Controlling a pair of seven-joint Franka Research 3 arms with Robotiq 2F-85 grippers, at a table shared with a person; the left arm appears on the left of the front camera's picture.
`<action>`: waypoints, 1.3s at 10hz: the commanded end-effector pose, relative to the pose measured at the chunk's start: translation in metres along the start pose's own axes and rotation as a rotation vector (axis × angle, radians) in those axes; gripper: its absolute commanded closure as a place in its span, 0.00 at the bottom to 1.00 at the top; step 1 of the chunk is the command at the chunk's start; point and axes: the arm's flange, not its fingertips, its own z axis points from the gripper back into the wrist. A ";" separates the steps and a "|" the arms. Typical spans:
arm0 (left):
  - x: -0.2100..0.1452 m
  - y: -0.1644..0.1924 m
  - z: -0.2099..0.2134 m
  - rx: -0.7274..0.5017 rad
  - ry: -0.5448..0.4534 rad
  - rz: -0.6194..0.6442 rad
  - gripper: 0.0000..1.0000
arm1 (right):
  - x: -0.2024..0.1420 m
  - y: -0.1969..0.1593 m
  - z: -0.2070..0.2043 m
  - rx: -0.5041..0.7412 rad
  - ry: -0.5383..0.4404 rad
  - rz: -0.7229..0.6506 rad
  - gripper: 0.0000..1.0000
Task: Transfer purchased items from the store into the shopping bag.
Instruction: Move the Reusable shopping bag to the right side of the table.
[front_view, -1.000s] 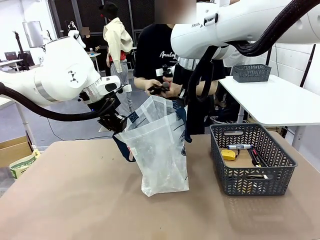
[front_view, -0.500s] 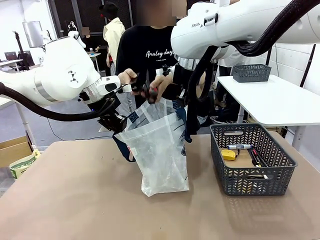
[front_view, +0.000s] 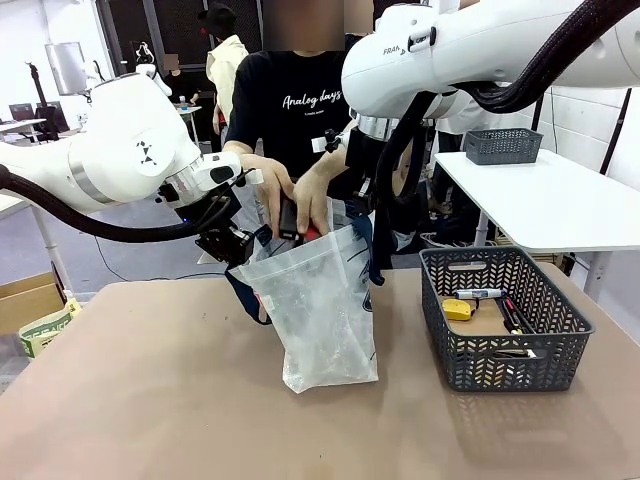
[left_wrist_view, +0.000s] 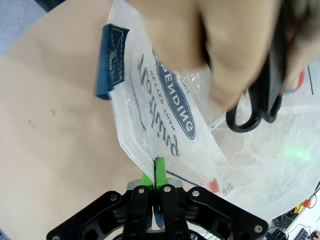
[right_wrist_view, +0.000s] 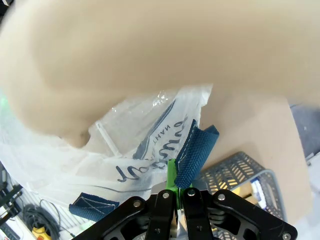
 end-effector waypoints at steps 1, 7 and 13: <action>-0.002 0.001 -0.001 0.003 0.003 0.002 1.00 | 0.001 0.000 0.000 0.002 0.002 -0.002 1.00; -0.002 0.001 -0.001 0.003 0.003 0.002 1.00 | 0.001 0.000 0.000 0.002 0.002 -0.002 1.00; -0.002 0.001 -0.001 0.003 0.003 0.002 1.00 | 0.001 0.000 0.000 0.002 0.002 -0.002 1.00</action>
